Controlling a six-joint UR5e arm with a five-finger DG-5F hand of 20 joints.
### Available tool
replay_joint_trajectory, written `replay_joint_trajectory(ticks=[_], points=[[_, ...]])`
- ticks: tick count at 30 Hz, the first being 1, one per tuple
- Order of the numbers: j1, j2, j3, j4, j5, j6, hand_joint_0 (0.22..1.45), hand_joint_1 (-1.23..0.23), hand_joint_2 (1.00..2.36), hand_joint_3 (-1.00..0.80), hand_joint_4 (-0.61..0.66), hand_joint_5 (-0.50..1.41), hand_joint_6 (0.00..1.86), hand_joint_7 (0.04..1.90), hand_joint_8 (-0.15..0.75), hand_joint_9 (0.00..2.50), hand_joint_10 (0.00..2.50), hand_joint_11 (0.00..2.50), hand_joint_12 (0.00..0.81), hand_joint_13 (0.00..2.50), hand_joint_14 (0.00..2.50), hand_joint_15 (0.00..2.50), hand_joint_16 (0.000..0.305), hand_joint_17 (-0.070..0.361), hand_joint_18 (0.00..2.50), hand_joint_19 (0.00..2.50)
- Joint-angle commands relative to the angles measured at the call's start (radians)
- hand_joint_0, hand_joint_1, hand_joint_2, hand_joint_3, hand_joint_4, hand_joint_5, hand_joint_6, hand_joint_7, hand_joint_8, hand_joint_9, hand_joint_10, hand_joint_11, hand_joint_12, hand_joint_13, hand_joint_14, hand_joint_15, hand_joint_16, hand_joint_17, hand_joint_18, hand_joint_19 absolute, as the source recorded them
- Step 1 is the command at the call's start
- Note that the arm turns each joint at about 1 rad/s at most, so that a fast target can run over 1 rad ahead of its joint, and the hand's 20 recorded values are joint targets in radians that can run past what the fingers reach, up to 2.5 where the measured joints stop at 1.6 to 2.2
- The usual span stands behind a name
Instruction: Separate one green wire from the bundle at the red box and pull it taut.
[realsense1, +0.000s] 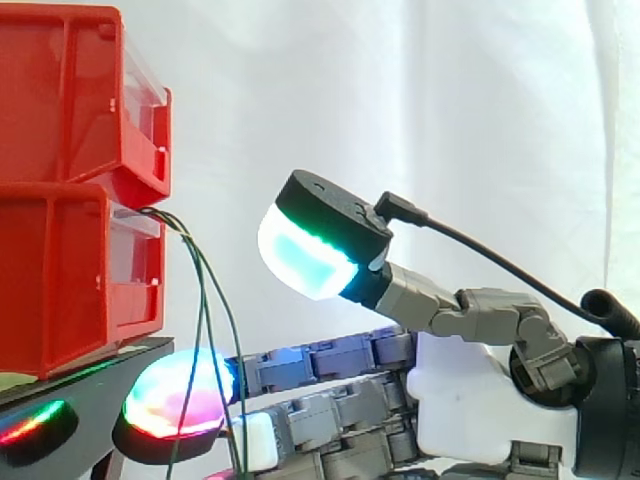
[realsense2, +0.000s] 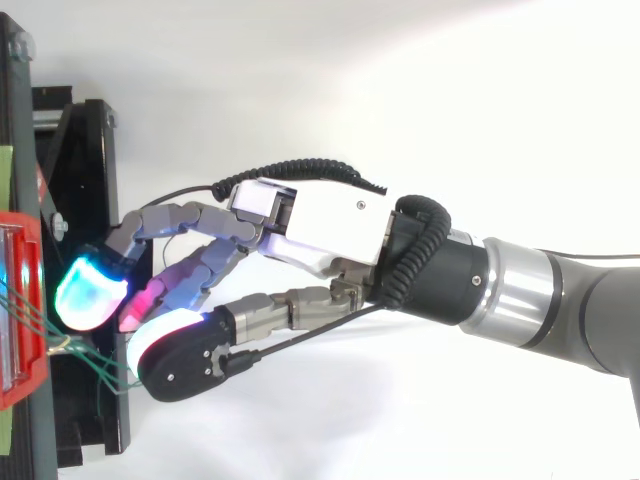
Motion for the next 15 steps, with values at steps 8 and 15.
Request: replay_joint_trajectory(ticks=[8,15], points=[[-0.005,-0.001,0.0,-0.006,0.001,0.029,0.48,-0.54,1.0,-0.5,0.22,-0.17,0.5,0.81,0.288,0.88,0.01,0.43,0.397,0.82,0.01,0.38,0.056,0.126,0.67,0.39],[-0.019,-0.003,0.0,-0.003,-0.002,0.011,0.48,-0.54,1.0,-0.5,0.22,-0.17,0.5,0.82,0.282,0.86,0.01,0.42,0.396,0.82,0.01,0.39,0.056,0.126,0.67,0.4]])
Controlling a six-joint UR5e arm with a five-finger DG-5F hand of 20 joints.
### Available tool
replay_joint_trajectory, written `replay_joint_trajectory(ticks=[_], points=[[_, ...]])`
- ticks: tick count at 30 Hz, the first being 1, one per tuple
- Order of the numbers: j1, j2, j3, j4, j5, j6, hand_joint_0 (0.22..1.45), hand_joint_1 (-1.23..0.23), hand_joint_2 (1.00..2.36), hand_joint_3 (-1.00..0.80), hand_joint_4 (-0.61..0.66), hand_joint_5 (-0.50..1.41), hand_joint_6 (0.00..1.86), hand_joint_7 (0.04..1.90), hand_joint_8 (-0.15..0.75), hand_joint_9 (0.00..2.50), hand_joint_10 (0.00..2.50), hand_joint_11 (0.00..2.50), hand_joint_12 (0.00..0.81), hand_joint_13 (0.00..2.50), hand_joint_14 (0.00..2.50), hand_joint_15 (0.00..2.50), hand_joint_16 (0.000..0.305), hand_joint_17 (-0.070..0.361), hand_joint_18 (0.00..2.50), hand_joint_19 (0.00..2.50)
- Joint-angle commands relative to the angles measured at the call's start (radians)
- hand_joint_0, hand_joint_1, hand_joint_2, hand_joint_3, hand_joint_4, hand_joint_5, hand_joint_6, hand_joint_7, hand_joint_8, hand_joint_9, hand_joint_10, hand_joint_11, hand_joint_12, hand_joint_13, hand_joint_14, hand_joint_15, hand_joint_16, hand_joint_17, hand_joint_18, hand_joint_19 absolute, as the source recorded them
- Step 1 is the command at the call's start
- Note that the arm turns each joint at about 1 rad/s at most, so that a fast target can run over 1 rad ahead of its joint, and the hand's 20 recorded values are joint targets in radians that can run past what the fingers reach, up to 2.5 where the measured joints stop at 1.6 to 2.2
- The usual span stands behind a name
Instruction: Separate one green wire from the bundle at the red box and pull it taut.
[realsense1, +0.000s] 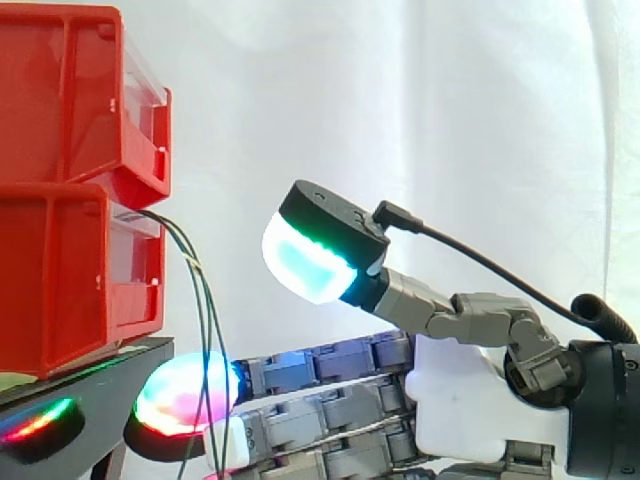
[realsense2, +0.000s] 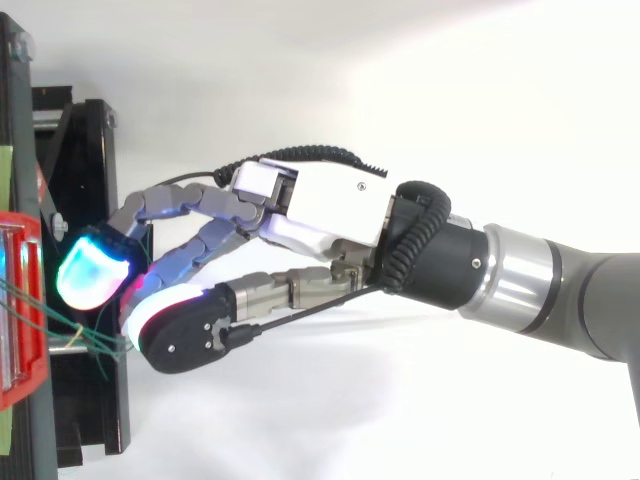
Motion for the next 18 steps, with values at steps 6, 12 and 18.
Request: replay_joint_trajectory(ticks=[6,12,18], points=[[-0.004,-0.003,-0.001,0.006,0.004,-0.034,0.48,-0.54,1.0,-0.5,0.22,-0.17,0.5,0.81,0.284,0.87,0.01,0.42,0.396,0.82,0.01,0.37,0.056,0.126,0.68,0.39],[0.001,-0.064,0.002,0.071,0.004,-0.03,0.48,-0.53,1.0,-0.5,0.23,-0.18,0.5,0.82,0.289,0.88,0.01,0.42,0.395,0.82,0.01,0.38,0.056,0.125,0.68,0.4],[0.005,-0.064,0.002,0.066,0.024,-0.028,0.48,-0.53,1.0,-0.5,0.22,-0.18,0.5,0.82,0.29,0.89,0.01,0.42,0.393,0.83,0.02,0.38,0.056,0.126,0.68,0.4]])
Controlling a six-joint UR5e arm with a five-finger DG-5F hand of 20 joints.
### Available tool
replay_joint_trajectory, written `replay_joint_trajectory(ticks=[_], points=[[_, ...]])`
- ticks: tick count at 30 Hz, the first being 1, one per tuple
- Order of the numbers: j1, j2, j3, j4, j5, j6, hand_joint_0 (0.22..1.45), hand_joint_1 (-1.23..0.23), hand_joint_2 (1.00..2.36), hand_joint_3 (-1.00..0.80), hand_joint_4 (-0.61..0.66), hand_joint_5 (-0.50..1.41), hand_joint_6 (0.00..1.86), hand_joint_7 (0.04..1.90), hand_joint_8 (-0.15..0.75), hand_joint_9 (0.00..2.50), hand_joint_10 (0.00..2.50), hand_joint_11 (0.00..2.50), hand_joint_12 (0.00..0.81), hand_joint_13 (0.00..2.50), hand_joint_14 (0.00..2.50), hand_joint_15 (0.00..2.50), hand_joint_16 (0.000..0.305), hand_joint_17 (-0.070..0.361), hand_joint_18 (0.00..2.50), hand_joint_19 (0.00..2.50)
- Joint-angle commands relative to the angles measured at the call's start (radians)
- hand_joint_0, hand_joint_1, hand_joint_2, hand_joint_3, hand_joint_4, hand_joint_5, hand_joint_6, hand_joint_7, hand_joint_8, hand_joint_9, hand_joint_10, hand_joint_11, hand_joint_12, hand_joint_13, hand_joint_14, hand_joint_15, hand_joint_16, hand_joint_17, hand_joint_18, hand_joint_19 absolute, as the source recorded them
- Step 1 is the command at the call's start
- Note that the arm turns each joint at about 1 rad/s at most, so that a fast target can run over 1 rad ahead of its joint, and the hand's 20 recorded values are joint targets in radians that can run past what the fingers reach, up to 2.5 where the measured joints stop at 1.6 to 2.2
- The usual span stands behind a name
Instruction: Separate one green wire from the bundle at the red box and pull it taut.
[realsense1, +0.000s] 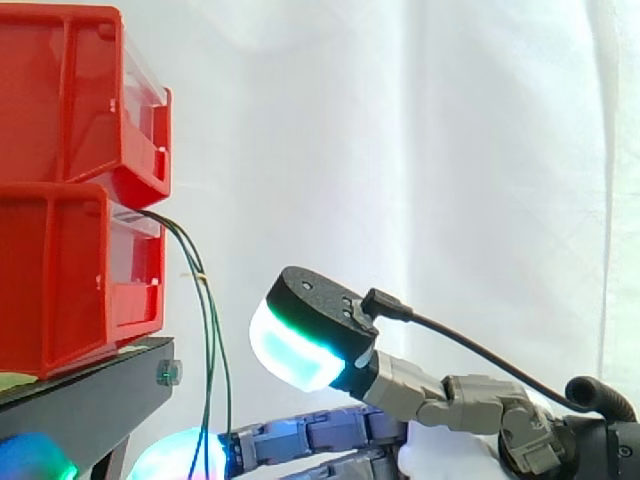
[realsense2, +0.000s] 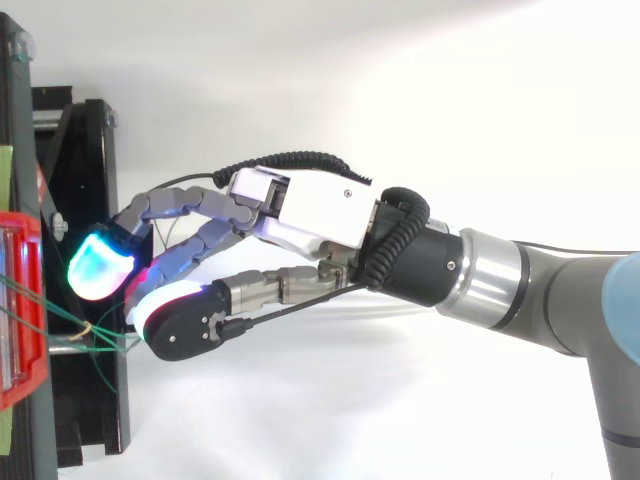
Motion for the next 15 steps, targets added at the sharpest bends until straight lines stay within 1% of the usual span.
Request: replay_joint_trajectory(ticks=[1,6,8,9,11,13,15], points=[[0.003,-0.002,0.0,-0.005,0.006,-0.002,0.48,-0.53,1.0,-0.5,0.22,-0.18,0.5,0.82,0.29,0.89,0.01,0.42,0.393,0.83,0.01,0.39,0.056,0.126,0.69,0.4],[0.007,-0.002,0.013,0.008,0.008,-0.012,0.48,-0.54,1.0,-0.5,0.23,-0.18,0.5,0.82,0.293,0.91,0.01,0.41,0.392,0.84,0.01,0.38,0.056,0.126,0.69,0.4],[0.007,-0.002,0.019,0.008,0.004,-0.017,0.48,-0.53,1.0,-0.5,0.23,-0.18,0.5,0.82,0.307,0.93,0.01,0.4,0.394,0.85,0.01,0.38,0.056,0.125,0.7,0.4],[0.009,-0.002,0.033,0.0,0.004,-0.026,0.48,-0.53,1.0,-0.5,0.22,-0.18,0.5,0.81,0.305,0.94,0.01,0.39,0.396,0.86,0.01,0.38,0.056,0.126,0.7,0.39],[0.012,-0.002,0.034,0.003,0.004,-0.031,0.48,-0.53,1.0,-0.5,0.23,-0.18,0.5,0.81,0.317,0.98,0.01,0.38,0.394,0.87,0.01,0.38,0.056,0.126,0.7,0.39],[0.02,-0.002,0.034,0.004,0.008,-0.034,0.49,-0.53,1.0,-0.5,0.23,-0.18,0.5,0.81,0.321,1.03,0.01,0.39,0.398,0.89,0.02,0.38,0.056,0.126,0.71,0.39],[0.021,-0.002,0.036,0.004,0.008,-0.031,0.49,-0.53,1.0,-0.5,0.23,-0.18,0.5,0.81,0.324,1.07,0.01,0.38,0.399,0.9,0.01,0.39,0.056,0.126,0.72,0.39]])
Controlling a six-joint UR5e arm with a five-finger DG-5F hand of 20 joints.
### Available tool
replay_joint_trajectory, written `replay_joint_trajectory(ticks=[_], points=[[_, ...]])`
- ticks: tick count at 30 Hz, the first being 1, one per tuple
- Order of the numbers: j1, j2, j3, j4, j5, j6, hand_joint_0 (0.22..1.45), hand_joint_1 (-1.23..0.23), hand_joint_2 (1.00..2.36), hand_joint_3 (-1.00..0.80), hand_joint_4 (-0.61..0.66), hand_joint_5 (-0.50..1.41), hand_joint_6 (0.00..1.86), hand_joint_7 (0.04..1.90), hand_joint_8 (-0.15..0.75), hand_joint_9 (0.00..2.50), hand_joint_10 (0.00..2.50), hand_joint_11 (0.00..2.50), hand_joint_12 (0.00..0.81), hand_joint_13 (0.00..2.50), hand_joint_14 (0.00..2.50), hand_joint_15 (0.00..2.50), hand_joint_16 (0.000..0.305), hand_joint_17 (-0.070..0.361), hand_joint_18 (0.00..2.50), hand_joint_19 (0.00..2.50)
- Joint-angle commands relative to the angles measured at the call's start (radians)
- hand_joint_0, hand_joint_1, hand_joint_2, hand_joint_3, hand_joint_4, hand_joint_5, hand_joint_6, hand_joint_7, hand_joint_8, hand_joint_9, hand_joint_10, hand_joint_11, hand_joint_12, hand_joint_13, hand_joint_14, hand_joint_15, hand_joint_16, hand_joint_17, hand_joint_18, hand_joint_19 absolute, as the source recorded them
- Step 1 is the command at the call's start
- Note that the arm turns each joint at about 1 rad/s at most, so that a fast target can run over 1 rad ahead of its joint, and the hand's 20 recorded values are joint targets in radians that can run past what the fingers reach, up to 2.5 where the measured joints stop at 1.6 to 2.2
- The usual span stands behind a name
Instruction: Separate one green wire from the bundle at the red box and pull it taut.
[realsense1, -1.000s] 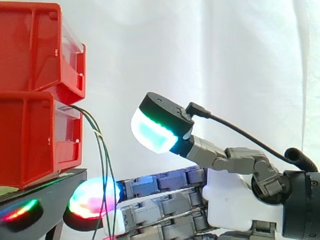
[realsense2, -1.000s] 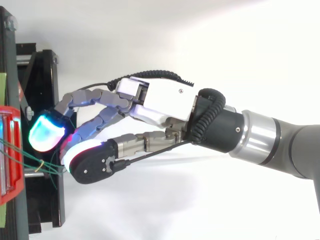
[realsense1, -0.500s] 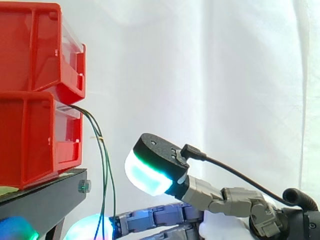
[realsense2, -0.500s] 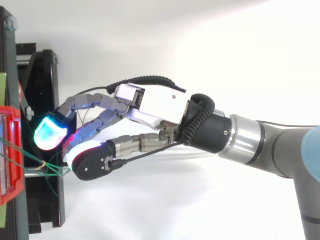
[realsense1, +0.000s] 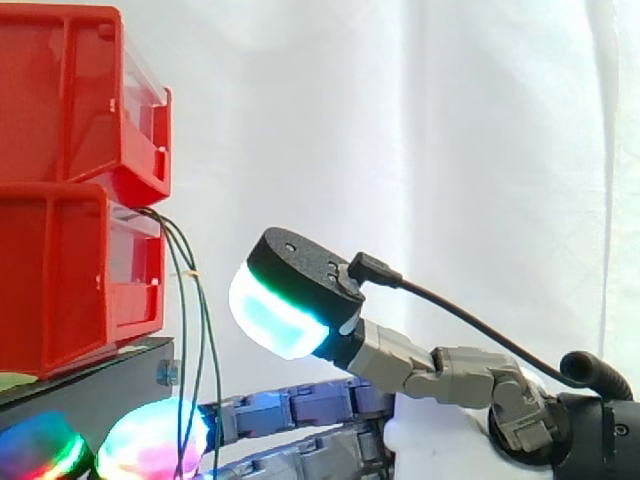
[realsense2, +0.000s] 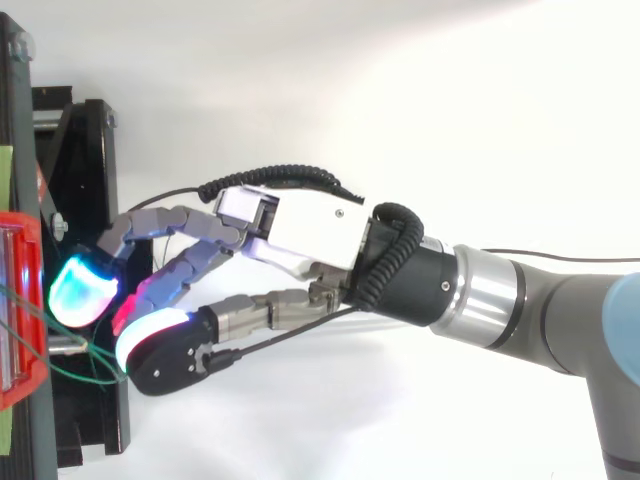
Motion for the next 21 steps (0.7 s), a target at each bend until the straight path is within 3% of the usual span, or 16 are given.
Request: replay_joint_trajectory(ticks=[1,9,21], points=[[0.008,0.0,0.002,0.001,0.001,-0.001,0.49,-0.53,1.0,-0.5,0.23,-0.18,0.5,0.81,0.323,1.09,0.01,0.4,0.4,0.9,0.01,0.38,0.056,0.126,0.72,0.39],[0.021,0.0,0.002,0.0,0.001,0.005,0.49,-0.52,1.0,-0.5,0.23,-0.18,0.5,0.81,0.307,1.17,0.01,0.47,0.397,0.98,0.02,0.41,0.057,0.128,0.75,0.39],[0.021,0.018,0.002,-0.023,-0.002,0.05,0.53,-0.62,1.0,-0.5,0.25,-0.16,0.5,0.9,0.269,1.28,0.02,0.68,0.371,1.08,0.02,0.51,0.053,0.119,0.81,0.44]])
